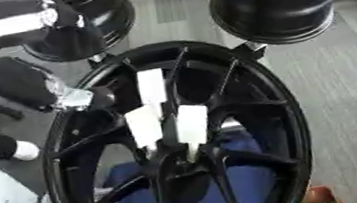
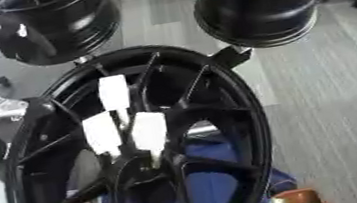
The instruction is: Pull the pin out of the wheel hub.
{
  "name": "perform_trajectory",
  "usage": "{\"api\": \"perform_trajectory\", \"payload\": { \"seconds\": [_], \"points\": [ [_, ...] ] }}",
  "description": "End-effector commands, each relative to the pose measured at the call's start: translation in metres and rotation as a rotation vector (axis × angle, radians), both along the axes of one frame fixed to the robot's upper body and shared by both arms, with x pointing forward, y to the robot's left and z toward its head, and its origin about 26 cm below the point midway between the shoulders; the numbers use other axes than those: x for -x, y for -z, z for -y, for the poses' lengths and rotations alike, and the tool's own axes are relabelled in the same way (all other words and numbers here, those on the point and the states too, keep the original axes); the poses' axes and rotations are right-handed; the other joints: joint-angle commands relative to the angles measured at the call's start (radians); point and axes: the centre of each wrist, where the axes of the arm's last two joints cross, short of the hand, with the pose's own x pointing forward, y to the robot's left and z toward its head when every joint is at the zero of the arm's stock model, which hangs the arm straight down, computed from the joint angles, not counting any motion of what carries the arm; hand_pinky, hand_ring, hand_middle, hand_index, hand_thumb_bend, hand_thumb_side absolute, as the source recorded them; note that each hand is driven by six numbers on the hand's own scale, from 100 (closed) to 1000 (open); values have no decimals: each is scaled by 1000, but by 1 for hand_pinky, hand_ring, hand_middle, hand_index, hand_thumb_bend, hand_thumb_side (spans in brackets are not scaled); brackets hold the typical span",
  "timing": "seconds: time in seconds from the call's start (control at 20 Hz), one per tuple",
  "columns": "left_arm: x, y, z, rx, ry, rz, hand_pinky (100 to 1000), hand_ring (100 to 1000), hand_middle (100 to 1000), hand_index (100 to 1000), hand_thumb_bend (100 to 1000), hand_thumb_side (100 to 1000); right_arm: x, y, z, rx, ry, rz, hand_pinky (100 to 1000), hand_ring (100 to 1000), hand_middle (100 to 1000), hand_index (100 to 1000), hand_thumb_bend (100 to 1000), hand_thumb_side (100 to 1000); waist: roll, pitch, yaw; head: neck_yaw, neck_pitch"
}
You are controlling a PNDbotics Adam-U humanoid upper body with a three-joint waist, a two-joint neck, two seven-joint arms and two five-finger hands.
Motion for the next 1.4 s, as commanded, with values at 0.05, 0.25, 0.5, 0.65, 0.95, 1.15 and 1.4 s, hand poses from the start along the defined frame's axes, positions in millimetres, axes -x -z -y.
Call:
{"api": "perform_trajectory", "payload": {
  "seconds": [0.05, 0.25, 0.5, 0.65, 0.95, 1.15, 1.4],
  "points": [
    [4, -3, 8, -52, -5, -17, 728, 714, 648, 813, 548, 554, 3, -7, 0, 20, 7, 21, 882, 781, 754, 860, 100, 100, 0, -19, 3, -9, 6],
    [5, -2, 21, -101, -9, -33, 732, 722, 658, 815, 568, 568, 3, -5, 0, 21, 7, 15, 882, 780, 753, 860, 100, 100, 3, -25, 9, -17, 9],
    [-2, 5, 39, -130, -40, -101, 732, 722, 655, 803, 598, 589, 3, -4, 0, 14, 5, 14, 883, 778, 751, 860, 100, 100, 5, -26, 12, -17, 6],
    [-5, 10, 45, -136, -50, -147, 729, 718, 650, 795, 608, 599, 2, -2, 1, 9, 6, 14, 883, 777, 751, 860, 100, 100, 6, -24, 9, -17, 8],
    [-5, 15, 51, -147, -74, -201, 715, 700, 609, 755, 647, 626, 2, 0, 1, 0, 2, 15, 883, 776, 749, 860, 100, 100, 11, -24, 9, -16, 8],
    [-7, 21, 50, -164, -107, -227, 717, 711, 625, 772, 645, 596, 1, 1, 1, -2, -1, 15, 884, 775, 748, 860, 100, 100, 11, -23, 6, -14, 4],
    [-10, 28, 44, -170, -144, -236, 727, 733, 673, 810, 631, 567, 1, 3, 1, -9, 1, 11, 884, 774, 747, 860, 100, 100, 11, -20, 5, -12, 3]
  ]
}}
